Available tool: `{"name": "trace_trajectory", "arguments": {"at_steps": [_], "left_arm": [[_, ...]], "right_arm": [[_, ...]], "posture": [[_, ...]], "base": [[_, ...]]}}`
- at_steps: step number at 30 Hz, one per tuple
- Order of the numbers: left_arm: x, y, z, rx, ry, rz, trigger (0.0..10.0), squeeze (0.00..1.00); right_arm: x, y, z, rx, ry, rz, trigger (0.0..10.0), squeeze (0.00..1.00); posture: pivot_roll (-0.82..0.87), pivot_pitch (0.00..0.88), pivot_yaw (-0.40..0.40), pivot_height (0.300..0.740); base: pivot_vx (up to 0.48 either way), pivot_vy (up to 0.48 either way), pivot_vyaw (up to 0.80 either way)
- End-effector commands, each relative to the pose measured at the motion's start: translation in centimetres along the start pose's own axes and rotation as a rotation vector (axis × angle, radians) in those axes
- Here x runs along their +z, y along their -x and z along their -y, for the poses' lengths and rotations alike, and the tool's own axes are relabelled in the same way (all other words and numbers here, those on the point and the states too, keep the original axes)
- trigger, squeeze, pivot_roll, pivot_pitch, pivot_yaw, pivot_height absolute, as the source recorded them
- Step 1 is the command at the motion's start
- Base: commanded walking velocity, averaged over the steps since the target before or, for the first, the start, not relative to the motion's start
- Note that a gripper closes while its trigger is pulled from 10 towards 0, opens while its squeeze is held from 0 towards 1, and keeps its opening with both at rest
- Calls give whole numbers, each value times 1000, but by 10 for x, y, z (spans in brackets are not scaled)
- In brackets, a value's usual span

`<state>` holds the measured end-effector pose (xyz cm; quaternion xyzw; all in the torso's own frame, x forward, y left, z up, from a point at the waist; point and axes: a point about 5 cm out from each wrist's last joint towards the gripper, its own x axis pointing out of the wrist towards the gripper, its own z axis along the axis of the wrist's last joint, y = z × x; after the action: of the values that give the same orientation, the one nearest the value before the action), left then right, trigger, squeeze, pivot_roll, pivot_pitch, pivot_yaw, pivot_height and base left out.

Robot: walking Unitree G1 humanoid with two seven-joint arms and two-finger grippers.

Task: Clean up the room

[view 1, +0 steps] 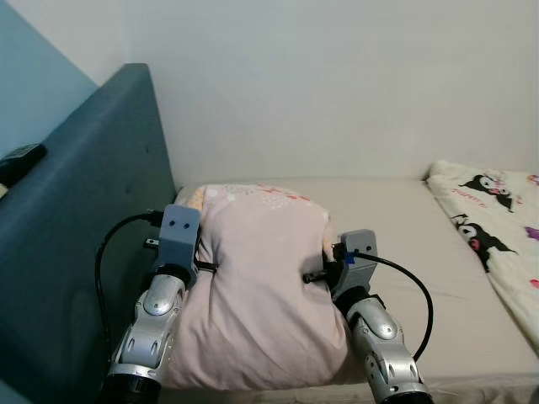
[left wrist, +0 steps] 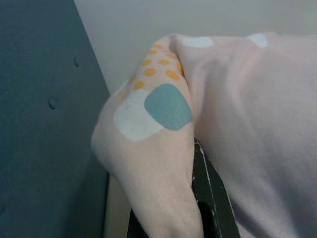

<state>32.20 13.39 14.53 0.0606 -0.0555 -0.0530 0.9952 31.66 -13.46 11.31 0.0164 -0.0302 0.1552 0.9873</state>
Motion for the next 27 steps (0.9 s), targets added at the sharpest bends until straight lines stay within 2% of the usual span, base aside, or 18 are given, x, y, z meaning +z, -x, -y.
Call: {"name": "trace_trajectory", "arguments": {"at_steps": [1, 8, 27], "left_arm": [[12, -1, 17, -70, 4, 63, 10000, 0], [12, -2, 17, -74, -9, 63, 10000, 0], [12, -2, 18, -64, -17, 53, 10000, 0]], "right_arm": [[11, -4, -6, 31, 6, 70, 10000, 0], [11, -4, -6, 26, 10, 69, 10000, 0], [11, -3, -3, 12, 41, 62, 10000, 0]], "posture": [[-16, 34, 9, 740], [-16, 31, 10, 740], [-15, 36, 10, 740]], "base": [[0, 0, 0], [0, 0, 0], [0, 0, 780]]}}
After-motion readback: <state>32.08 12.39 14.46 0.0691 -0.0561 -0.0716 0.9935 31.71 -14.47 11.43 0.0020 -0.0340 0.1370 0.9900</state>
